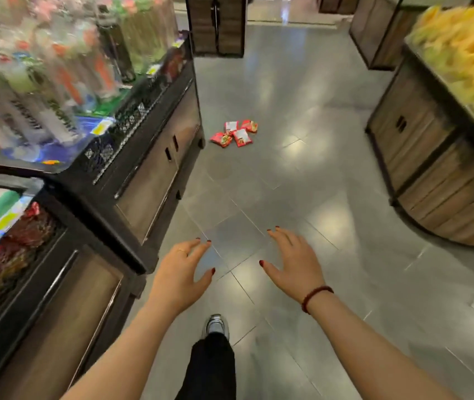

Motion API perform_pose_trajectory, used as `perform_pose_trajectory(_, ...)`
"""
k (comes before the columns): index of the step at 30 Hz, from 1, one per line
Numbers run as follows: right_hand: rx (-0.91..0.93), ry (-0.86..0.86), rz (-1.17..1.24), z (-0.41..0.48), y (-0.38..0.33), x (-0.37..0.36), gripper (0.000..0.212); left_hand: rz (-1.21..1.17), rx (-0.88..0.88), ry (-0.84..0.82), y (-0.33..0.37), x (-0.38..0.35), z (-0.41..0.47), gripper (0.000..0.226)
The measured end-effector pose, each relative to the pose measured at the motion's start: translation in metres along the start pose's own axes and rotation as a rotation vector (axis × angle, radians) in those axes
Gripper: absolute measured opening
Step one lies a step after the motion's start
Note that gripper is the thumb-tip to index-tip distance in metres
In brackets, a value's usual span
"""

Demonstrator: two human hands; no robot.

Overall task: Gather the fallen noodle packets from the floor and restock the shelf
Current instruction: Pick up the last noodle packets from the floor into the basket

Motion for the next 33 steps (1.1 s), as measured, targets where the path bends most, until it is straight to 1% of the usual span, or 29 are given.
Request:
perform_pose_trajectory(7,-0.009,0.055,-0.056,0.154,0.045,0.026,0.060,-0.040,-0.046,-0.045,-0.031,-0.031,0.161,0.059)
perform_pose_trajectory(13,-0.054,0.071,-0.048,0.268,0.078,0.050,0.058,-0.052,-0.052,-0.060,-0.043,-0.028,0.293,0.059)
perform_pose_trajectory(19,-0.057,0.029,-0.074,0.376,0.124,0.061,0.060,-0.036,-0.066,-0.043,-0.047,-0.037,0.414,0.058)
perform_pose_trajectory(23,-0.044,0.005,-0.077,0.466,0.166,0.066,0.061,-0.031,-0.077,-0.005,-0.047,-0.050,0.502,0.057)
perform_pose_trajectory(27,-0.031,-0.004,-0.076,0.567,0.212,0.081,0.061,-0.001,-0.008,-0.019,-0.051,-0.067,0.601,0.059)
perform_pose_trajectory(30,-0.022,-0.020,-0.043,0.635,0.239,0.095,0.060,0.018,0.005,-0.071,-0.049,-0.079,0.668,0.059)
perform_pose_trajectory(33,0.002,-0.044,-0.046,0.697,0.263,0.105,0.061,0.025,0.033,-0.071,-0.045,-0.086,0.729,0.060)
Point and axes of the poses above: each hand's wrist, its own z-axis towards the middle knuckle, its own x-axis out of the back of the hand, y = z × x, the point moved 7 cm from there along z, towards the middle knuckle, and after that the axes turned 5 degrees about x, right-handed, at the moved point
